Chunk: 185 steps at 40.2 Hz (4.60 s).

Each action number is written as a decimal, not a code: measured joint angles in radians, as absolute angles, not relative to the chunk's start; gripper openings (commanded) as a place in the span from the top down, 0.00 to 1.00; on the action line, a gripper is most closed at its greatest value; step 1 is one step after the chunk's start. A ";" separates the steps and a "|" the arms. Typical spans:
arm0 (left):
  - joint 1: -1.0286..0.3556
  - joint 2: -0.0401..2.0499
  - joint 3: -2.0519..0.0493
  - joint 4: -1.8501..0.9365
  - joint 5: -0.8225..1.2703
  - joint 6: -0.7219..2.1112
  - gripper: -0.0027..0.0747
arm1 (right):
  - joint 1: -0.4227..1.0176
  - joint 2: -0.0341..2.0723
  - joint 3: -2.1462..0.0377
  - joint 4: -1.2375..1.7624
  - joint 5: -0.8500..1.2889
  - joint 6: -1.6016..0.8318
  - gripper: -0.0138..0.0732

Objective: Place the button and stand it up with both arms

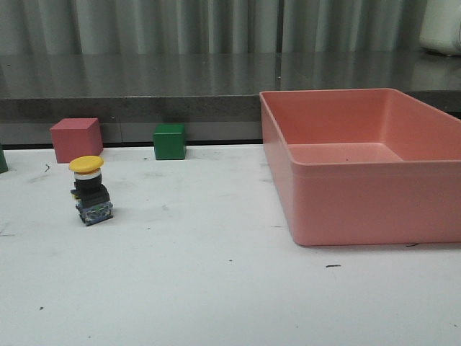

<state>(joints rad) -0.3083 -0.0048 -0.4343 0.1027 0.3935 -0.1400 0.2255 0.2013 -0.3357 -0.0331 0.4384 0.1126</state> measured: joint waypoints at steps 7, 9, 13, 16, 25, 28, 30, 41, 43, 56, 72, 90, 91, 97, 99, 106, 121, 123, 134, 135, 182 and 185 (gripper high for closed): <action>-0.308 -0.005 -0.432 0.103 0.393 -0.140 0.99 | 0.226 0.201 -0.336 -0.033 0.438 0.113 0.92; -0.308 -0.005 -0.426 0.103 0.391 -0.140 0.99 | 0.226 0.201 -0.336 -0.033 0.438 0.113 0.92; -0.294 -0.005 -0.392 0.103 0.385 -0.140 0.99 | 0.226 0.201 -0.336 -0.033 0.438 0.113 0.92; -0.259 -0.005 -0.350 0.100 0.380 -0.140 0.99 | 0.226 0.201 -0.336 -0.033 0.438 0.113 0.92; -0.079 -0.005 -0.207 0.045 0.373 -0.142 0.99 | 0.226 0.201 -0.336 -0.033 0.438 0.113 0.92; -0.038 -0.005 -0.169 0.040 0.373 -0.142 0.99 | 0.226 0.201 -0.336 -0.033 0.438 0.113 0.92; -0.021 -0.005 -0.148 0.038 0.373 -0.142 0.99 | 0.226 0.201 -0.336 -0.033 0.438 0.113 0.92; -0.010 -0.005 -0.069 0.036 0.321 -0.142 0.99 | 0.226 0.201 -0.336 -0.033 0.438 0.113 0.92; -0.010 -0.005 -0.056 0.036 0.298 -0.142 0.99 | 0.226 0.201 -0.336 -0.033 0.438 0.113 0.92; -0.010 -0.005 0.008 0.034 0.131 -0.144 0.99 | 0.226 0.201 -0.336 -0.033 0.438 0.113 0.92; -0.010 -0.005 0.008 0.034 0.125 -0.144 0.99 | 0.226 0.201 -0.336 -0.033 0.438 0.113 0.92; -0.010 -0.005 0.008 0.034 0.124 -0.144 0.99 | 0.226 0.201 -0.336 -0.033 0.438 0.113 0.92; -0.010 -0.005 0.008 0.034 0.124 -0.144 0.99 | 0.226 0.201 -0.336 -0.033 0.438 0.113 0.92; -0.010 -0.005 0.008 0.034 0.124 -0.144 0.99 | 0.226 0.201 -0.336 -0.033 0.438 0.113 0.92; -0.010 -0.005 0.008 0.034 0.124 -0.144 0.99 | 0.226 0.201 -0.336 -0.033 0.438 0.113 0.92; -0.010 -0.005 0.008 0.034 0.124 -0.144 0.99 | 0.226 0.199 -0.328 -0.044 0.426 0.113 0.92; -0.010 -0.005 0.008 0.034 0.121 -0.144 0.99 | 0.053 0.045 -0.032 0.010 0.153 0.113 0.92; -0.010 -0.005 0.008 0.034 0.119 -0.144 0.99 | 0.029 0.021 0.004 0.014 0.146 0.113 0.92; -0.010 -0.005 0.008 0.034 0.119 -0.144 0.99 | 0.005 -0.010 0.028 0.020 0.236 0.101 0.92; -0.010 -0.005 0.008 0.034 0.119 -0.144 0.99 | 0.005 -0.010 0.028 0.020 0.238 0.100 0.92; -0.010 -0.005 0.008 0.034 0.119 -0.144 0.99 | 0.005 -0.010 0.028 0.020 0.244 0.094 0.92; -0.010 -0.005 0.008 0.034 0.119 -0.144 0.99 | 0.005 -0.010 0.028 0.020 0.244 0.092 0.92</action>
<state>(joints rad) -0.0100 -0.0048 0.0077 0.0340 0.1193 -0.1439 0.0054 -0.0095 0.0278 0.0201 0.2443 0.0921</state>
